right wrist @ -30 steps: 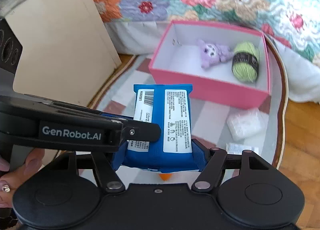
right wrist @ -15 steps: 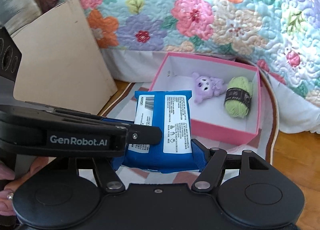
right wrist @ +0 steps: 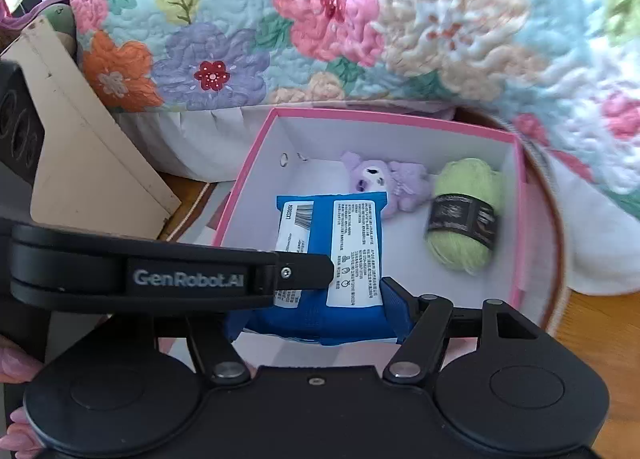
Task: Organize objects
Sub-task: 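Lift the blue packet with both grippers and carry it into the pink box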
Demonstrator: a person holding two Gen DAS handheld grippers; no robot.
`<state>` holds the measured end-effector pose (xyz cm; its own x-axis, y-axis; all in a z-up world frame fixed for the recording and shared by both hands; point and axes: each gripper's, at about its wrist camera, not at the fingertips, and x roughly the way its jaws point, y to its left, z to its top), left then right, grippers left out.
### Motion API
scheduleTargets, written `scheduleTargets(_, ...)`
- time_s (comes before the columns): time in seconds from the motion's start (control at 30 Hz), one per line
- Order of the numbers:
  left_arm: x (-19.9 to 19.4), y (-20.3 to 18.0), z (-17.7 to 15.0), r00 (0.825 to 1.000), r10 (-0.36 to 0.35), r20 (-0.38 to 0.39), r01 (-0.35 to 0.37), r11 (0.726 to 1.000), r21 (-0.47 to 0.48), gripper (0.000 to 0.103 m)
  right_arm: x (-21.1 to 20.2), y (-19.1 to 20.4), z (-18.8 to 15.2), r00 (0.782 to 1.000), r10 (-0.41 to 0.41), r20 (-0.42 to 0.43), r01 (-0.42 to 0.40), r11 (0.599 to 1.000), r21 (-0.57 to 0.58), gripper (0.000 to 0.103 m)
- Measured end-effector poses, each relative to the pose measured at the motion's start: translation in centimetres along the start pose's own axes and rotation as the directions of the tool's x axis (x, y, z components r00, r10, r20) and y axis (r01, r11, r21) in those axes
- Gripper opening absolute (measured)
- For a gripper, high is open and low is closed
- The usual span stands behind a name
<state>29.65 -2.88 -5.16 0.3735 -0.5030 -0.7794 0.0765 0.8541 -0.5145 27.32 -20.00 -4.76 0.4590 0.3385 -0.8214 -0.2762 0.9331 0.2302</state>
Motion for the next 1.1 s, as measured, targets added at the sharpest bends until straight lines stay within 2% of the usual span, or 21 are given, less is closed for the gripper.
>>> scheduleTargets(0.2, 3.8, 3.6, 1.9, 0.995, 0.029, -0.099, -0.038, 0.995, -0.097, 0.028, 5.9, -2.4, 0.9, 0.987, 0.125, -0.097, -0.124, 0.992, 0.024, 0.071)
scheduleTargets(0.27, 4.4, 3.9, 2.7, 0.995, 0.047, -0.093, -0.057, 0.993, -0.107, 0.028, 7.2, -2.9, 1.6, 0.982, 0.152, -0.113, -0.148, 0.988, 0.043, 0.071)
scheduleTargets(0.37, 4.9, 4.0, 3.4, 0.994, 0.073, -0.084, -0.082, 0.992, -0.1, 0.028, 8.6, -3.1, 2.9, 0.973, 0.176, -0.15, -0.178, 0.984, -0.001, 0.071)
scheduleTargets(0.53, 7.0, 4.9, 3.5, 0.986, 0.103, -0.13, -0.115, 0.989, -0.093, 0.029, 11.2, -4.7, 3.0, 0.954, 0.232, -0.19, -0.234, 0.972, 0.009, 0.07)
scheduleTargets(0.73, 9.1, 5.9, 3.6, 0.978, 0.117, -0.173, -0.137, 0.984, -0.111, 0.028, 14.0, -4.5, 3.2, 0.944, 0.206, -0.256, -0.231, 0.971, -0.068, 0.068)
scheduleTargets(0.83, 9.9, 5.9, 3.8, 0.978, 0.109, -0.18, -0.131, 0.984, -0.12, 0.028, 15.2, -4.0, 3.5, 0.941, 0.161, -0.298, -0.208, 0.969, -0.134, 0.067)
scheduleTargets(0.93, 10.6, 6.1, 3.8, 0.979, 0.08, -0.189, -0.108, 0.984, -0.142, 0.028, 16.0, -3.3, 3.5, 0.941, 0.077, -0.329, -0.158, 0.961, -0.228, 0.066)
scheduleTargets(1.03, 10.2, 6.0, 3.7, 0.985, 0.074, -0.155, -0.095, 0.986, -0.136, 0.028, 16.2, -2.3, 3.2, 0.948, -0.043, -0.317, -0.074, 0.935, -0.347, 0.065)
scheduleTargets(1.1, 10.0, 5.8, 3.8, 0.988, 0.084, -0.129, -0.099, 0.989, -0.114, 0.028, 16.0, -2.1, 3.0, 0.951, -0.071, -0.302, -0.048, 0.928, -0.371, 0.065)
